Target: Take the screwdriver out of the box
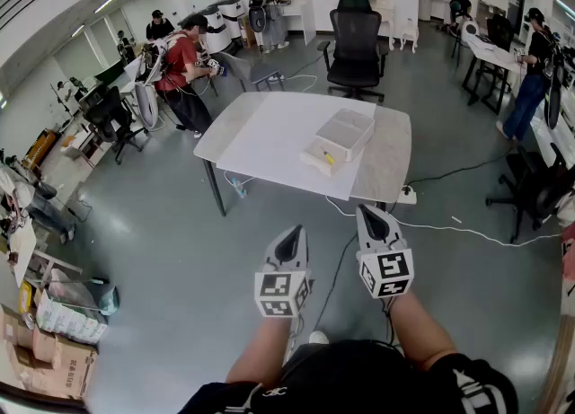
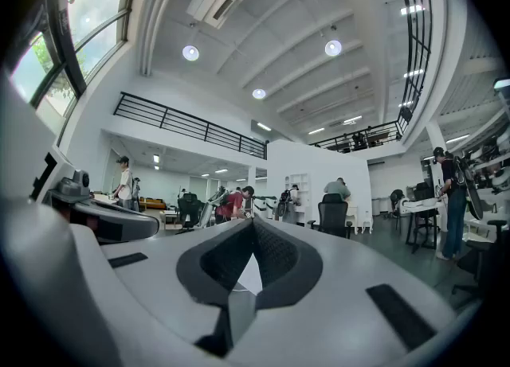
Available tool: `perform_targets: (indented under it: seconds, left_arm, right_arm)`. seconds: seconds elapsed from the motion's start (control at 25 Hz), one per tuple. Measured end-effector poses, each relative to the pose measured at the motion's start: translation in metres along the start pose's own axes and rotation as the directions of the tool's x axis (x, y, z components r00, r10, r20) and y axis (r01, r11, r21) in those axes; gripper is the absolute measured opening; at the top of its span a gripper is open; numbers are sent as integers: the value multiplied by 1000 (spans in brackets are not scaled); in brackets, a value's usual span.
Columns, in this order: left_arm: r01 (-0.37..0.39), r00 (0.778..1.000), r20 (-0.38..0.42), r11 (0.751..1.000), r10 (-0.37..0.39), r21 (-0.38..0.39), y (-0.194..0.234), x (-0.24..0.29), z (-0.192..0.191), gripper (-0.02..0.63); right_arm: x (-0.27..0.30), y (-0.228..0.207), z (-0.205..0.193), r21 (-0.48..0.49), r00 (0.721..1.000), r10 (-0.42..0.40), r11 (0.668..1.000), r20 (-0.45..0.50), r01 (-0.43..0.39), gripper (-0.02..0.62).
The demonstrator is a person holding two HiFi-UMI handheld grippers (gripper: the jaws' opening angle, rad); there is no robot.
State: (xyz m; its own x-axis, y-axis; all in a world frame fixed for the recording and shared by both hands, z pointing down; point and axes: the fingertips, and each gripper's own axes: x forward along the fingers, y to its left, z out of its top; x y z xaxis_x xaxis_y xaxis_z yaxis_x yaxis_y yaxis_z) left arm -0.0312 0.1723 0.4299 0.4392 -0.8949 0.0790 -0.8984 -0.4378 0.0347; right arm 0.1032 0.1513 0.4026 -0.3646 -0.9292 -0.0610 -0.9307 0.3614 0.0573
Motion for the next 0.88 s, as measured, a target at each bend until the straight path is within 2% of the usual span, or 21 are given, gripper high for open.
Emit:
perform_targets:
  seconds: [0.44,0.88]
  left_arm:
    - [13,1000,6,1000,-13,12,5,-1,2,6]
    - [21,1000,11,1000,-21,12,51,-4,-8,6]
  right_arm:
    - [-2,6,1,11,1000,-3,1000,24,2,14]
    - [30,39,-9,-6,1000,-11,1000,14,11,14]
